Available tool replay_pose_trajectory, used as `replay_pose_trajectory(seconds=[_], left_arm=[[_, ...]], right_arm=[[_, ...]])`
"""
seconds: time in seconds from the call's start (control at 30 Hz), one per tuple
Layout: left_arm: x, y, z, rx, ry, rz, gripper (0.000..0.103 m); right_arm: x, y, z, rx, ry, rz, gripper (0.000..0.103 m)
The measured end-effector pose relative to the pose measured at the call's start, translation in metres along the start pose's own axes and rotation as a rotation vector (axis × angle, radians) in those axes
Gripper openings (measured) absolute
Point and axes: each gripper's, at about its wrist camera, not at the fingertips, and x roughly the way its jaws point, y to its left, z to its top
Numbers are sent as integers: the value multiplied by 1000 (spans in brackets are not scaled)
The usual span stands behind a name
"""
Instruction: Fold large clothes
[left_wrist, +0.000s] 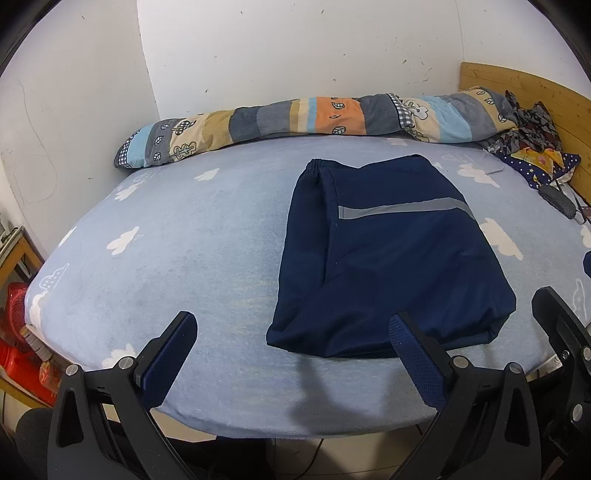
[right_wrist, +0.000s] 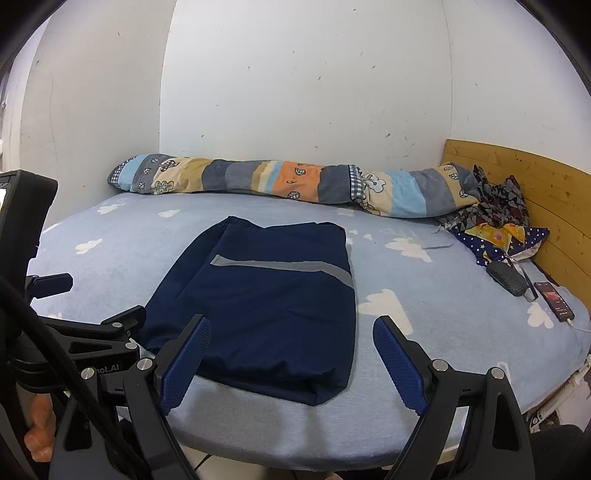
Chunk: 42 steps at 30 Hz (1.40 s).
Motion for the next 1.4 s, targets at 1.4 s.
replay_pose_trajectory(seconds=[1.4], left_arm=[[1, 5, -1, 2, 20, -12, 103]], right_arm=[[-5, 12, 0, 6, -4, -6, 93]])
